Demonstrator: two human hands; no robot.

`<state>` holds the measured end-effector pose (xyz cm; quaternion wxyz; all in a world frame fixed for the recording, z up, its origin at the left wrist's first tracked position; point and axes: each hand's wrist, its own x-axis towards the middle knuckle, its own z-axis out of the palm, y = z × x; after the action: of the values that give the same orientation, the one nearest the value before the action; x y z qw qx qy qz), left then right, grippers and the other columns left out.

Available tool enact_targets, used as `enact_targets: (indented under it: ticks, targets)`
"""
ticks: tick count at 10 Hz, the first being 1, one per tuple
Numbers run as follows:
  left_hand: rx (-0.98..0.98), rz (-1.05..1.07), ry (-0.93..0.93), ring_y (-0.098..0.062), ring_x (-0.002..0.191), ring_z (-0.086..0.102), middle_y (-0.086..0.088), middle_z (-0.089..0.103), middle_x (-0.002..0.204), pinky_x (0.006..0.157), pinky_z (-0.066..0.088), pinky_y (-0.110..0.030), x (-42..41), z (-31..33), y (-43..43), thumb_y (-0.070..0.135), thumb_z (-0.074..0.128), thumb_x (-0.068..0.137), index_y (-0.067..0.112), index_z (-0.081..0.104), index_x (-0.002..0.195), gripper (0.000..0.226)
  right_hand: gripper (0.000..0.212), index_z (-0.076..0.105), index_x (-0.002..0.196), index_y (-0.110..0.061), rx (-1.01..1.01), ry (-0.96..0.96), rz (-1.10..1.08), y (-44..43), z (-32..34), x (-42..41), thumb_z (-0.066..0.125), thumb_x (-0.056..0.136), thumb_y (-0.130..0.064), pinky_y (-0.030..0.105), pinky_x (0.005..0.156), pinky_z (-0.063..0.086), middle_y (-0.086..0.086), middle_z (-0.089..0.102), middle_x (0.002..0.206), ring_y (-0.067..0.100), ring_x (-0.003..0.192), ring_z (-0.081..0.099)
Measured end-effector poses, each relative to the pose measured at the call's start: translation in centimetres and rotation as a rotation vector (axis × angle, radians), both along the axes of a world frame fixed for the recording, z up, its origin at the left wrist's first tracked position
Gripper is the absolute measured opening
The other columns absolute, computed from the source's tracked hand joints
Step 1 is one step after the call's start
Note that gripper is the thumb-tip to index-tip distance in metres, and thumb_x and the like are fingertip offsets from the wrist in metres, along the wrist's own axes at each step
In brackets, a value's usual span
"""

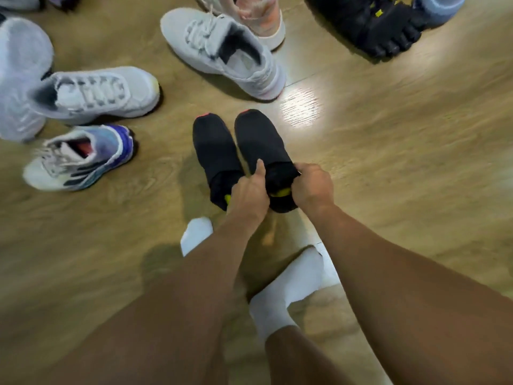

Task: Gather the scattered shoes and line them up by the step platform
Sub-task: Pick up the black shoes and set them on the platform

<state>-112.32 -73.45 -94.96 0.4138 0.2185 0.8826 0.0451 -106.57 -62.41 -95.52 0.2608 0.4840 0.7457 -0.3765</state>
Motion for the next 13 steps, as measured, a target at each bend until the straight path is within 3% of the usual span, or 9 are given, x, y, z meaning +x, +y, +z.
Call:
enact_targets:
  ticks: [3,4,5,6,7,8,11,12,13]
  targets:
    - [-0.032,0.097,0.015,-0.034,0.103,0.056,-0.018,0.057,0.11,0.074,0.043,-0.04,-1.0,-3.1,-3.6,0.011,0.045,0.096,0.02,0.017,0.153,0.064,0.048,0.059,0.121,-0.02,0.007,0.061,0.08,-4.4,-2.6,-0.1,0.045,0.08,0.002,0.031,0.073,0.05,0.011,0.067,0.093,0.032,0.085,0.061]
    - [0.09,0.133,0.191,-0.029,0.108,0.055,-0.009,0.062,0.116,0.085,0.04,-0.041,-0.3,-2.6,-5.1,0.041,0.047,0.095,0.019,0.042,0.142,0.053,0.048,0.052,0.131,-0.018,-0.016,0.097,0.05,-4.8,-2.4,-0.4,0.042,0.087,-0.003,0.036,0.087,0.048,0.016,0.066,0.113,0.035,0.104,0.061]
    - [0.041,0.243,0.371,-0.028,0.115,0.048,-0.009,0.05,0.128,0.092,0.036,-0.042,0.4,-1.5,-7.1,0.05,0.043,0.091,0.015,0.036,0.144,0.064,0.054,0.045,0.137,-0.022,0.037,0.024,0.123,-4.6,-2.3,-1.5,0.045,0.088,-0.001,0.023,0.083,0.044,0.01,0.064,0.116,0.029,0.105,0.061]
    - [-0.104,0.468,0.036,-0.034,0.127,0.043,-0.018,0.035,0.146,0.099,0.039,-0.045,0.1,-2.2,-7.9,0.04,0.048,0.094,0.006,0.009,0.152,0.078,0.039,0.046,0.124,-0.016,0.044,-0.045,0.184,-4.9,-2.4,-2.6,0.046,0.087,-0.003,0.025,0.068,0.04,0.011,0.062,0.096,0.028,0.082,0.057]
    - [-0.148,0.761,-0.255,-0.035,0.116,0.056,-0.019,0.053,0.133,0.094,0.049,-0.04,-2.0,-4.5,-7.0,0.033,0.052,0.095,0.003,0.038,0.137,0.054,0.036,0.047,0.12,-0.013,0.083,-0.072,0.221,-5.2,-2.5,-2.8,0.045,0.087,0.0,0.026,0.067,0.038,0.01,0.058,0.089,0.029,0.08,0.054]
    - [-0.195,0.69,-0.16,-0.031,0.103,0.062,-0.016,0.061,0.115,0.073,0.051,-0.033,-3.1,-4.8,-6.4,0.017,0.052,0.095,0.002,0.051,0.12,0.029,0.044,0.05,0.133,-0.016,0.112,-0.043,0.24,-5.1,-2.1,-2.6,0.044,0.091,-0.002,0.026,0.082,0.047,0.011,0.064,0.112,0.029,0.106,0.06]
    - [-0.229,0.489,-0.138,-0.031,0.118,0.054,-0.018,0.054,0.127,0.091,0.045,-0.033,-3.8,4.9,-9.2,0.011,0.048,0.096,0.004,0.048,0.118,0.023,0.047,0.049,0.138,-0.019,0.042,-0.043,0.215,-6.2,8.1,-4.3,0.047,0.093,-0.008,0.022,0.092,0.043,0.011,0.06,0.127,0.029,0.115,0.056]
    - [-0.038,0.698,-0.185,-0.035,0.106,0.063,-0.022,0.061,0.12,0.079,0.056,-0.035,-5.1,15.2,-10.8,0.008,0.047,0.095,0.009,0.054,0.099,0.008,0.046,0.048,0.138,-0.017,0.07,-0.01,0.366,-6.8,15.7,-5.7,0.045,0.092,-0.01,0.028,0.096,0.042,0.012,0.06,0.127,0.03,0.118,0.054]
    - [0.021,0.796,-0.248,-0.031,0.091,0.069,-0.02,0.064,0.114,0.065,0.059,-0.031,-6.3,23.9,-12.2,0.008,0.047,0.095,-0.001,0.055,0.117,0.025,0.047,0.049,0.138,-0.017,0.082,0.031,0.423,-7.6,24.9,-7.1,0.044,0.092,-0.012,0.028,0.099,0.04,0.012,0.058,0.131,0.031,0.121,0.051]
